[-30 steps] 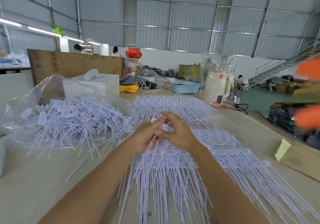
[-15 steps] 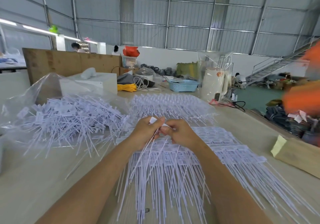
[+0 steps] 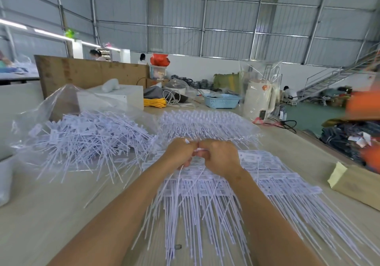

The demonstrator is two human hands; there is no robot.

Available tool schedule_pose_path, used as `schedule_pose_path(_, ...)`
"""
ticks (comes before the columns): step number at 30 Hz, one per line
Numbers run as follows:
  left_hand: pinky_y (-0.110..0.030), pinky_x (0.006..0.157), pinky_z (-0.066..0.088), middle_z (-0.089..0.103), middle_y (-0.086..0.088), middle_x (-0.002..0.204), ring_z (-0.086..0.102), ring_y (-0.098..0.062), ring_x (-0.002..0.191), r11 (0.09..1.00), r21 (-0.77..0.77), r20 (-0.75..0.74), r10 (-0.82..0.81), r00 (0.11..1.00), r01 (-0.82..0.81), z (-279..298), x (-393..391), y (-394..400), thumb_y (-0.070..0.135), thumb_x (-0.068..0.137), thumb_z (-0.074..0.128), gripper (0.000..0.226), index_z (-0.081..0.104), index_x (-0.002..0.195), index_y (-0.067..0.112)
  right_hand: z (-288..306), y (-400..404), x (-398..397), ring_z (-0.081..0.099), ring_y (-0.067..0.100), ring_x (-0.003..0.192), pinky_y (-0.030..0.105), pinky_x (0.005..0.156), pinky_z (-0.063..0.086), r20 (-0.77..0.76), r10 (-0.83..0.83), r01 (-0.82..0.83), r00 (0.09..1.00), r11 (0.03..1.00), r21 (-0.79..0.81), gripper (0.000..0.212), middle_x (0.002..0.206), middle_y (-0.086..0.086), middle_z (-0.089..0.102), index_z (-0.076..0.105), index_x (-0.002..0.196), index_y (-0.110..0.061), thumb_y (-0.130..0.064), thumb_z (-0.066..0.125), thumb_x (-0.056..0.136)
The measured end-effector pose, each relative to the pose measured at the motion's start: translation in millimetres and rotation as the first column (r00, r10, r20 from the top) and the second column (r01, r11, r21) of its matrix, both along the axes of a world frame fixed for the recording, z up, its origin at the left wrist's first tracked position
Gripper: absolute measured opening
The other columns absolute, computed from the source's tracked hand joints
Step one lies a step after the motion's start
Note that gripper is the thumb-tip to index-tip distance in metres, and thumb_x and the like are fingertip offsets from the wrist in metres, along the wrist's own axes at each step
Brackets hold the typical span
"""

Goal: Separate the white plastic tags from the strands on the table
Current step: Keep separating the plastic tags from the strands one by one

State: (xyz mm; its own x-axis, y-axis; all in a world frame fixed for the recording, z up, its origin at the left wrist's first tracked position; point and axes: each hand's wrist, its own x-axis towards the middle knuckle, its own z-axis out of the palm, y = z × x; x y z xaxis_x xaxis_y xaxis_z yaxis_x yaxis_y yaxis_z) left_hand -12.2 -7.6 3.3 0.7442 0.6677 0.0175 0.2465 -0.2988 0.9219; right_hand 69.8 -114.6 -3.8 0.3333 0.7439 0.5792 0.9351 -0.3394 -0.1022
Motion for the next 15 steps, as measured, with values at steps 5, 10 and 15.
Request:
schedule_pose_path(5,-0.012,0.032,0.024,0.046,0.000,0.050,0.028,-0.001,0.027,0.590,-0.609,0.286,-0.460,0.840,0.530,32,-34,13,0.034,0.088,0.049,0.035,0.058,0.060,0.016,-9,-8,17,0.060,0.026,0.084,0.029,0.066,0.038,-0.291,-0.081,0.114,0.953,0.989,0.098,0.013,0.086,0.007,0.066,0.063,0.086,-0.019,-0.026,0.055,0.093)
schedule_pose_path(10,-0.014,0.035,0.033,0.044,-0.001,0.064,0.035,-0.003,0.033,0.671,-0.530,0.739,0.065,0.671,0.519,60,-44,30,0.042,0.097,0.040,0.033,0.050,0.081,0.016,-20,-5,23,0.050,0.026,0.065,0.031,0.057,0.035,-0.430,-0.060,0.134,0.901,0.980,0.145,0.032,0.059,0.000,0.046,0.044,0.062,-0.022,-0.021,0.057,0.091)
schedule_pose_path(15,-0.016,0.038,0.032,0.043,0.000,0.066,0.038,-0.004,0.035,0.829,-0.548,0.776,0.452,0.440,0.115,71,-88,104,0.043,0.099,0.040,0.028,0.045,0.101,0.015,-25,-1,17,0.049,0.024,0.061,0.034,0.060,0.039,-0.428,-0.065,0.115,0.901,0.989,0.091,0.034,0.056,-0.004,0.046,0.044,0.060,-0.023,-0.028,0.057,0.092)
